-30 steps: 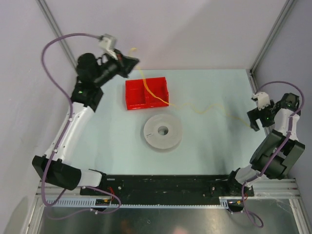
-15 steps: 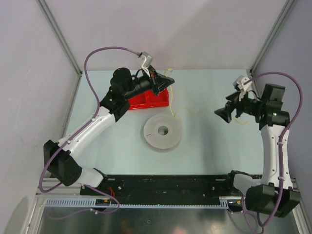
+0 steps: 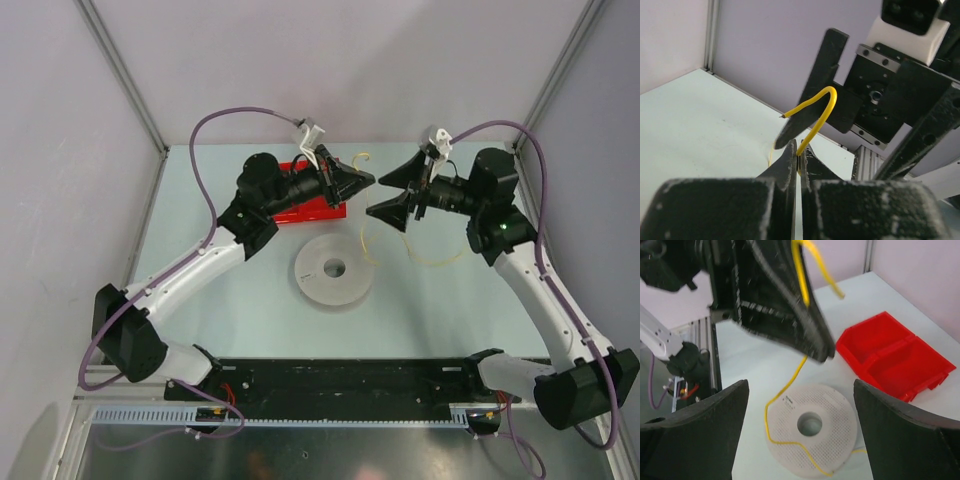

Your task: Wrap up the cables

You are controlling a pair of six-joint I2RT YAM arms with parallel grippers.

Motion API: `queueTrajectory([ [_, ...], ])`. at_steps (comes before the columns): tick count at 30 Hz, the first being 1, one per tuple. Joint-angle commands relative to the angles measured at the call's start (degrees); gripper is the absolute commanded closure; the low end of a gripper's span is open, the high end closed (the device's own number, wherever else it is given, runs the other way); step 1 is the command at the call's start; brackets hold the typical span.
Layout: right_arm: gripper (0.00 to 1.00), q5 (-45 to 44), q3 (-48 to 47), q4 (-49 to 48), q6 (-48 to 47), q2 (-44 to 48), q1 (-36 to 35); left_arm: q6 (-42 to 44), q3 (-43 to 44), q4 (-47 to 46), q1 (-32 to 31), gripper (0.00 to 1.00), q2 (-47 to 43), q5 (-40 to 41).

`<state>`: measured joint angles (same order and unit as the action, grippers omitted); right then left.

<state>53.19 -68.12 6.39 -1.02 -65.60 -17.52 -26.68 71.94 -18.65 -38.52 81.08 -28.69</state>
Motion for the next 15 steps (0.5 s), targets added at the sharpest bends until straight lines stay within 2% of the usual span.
queueTrajectory([
  [1, 0.14, -3.4, -1.6, -13.7, 10.9, -2.3, -1.1, -0.9, -1.0, -3.4, -1.3, 1.0, -2.0, -0.7],
  [6, 0.35, -6.6, -1.6, -13.7, 10.8, -3.9, -1.9, -2.4, -1.8, -4.6, -1.9, 1.0, -2.4, -0.7],
  [10, 0.6, -5.1, -1.6, -12.5, 11.1, -4.4, -2.4, -3.1, -1.6, -5.6, -1.9, 1.0, -2.4, -0.2],
  [12, 0.64, -4.2, -1.6, -11.7, 11.0, -4.4, -2.7, -3.6, -1.4, -6.1, -1.8, 1.0, -2.4, 0.0],
  [15, 0.57, -3.2, -1.2, -10.9, 11.3, -4.4, -3.2, -4.4, -1.3, -6.9, -1.8, 1.0, -2.3, -0.1],
])
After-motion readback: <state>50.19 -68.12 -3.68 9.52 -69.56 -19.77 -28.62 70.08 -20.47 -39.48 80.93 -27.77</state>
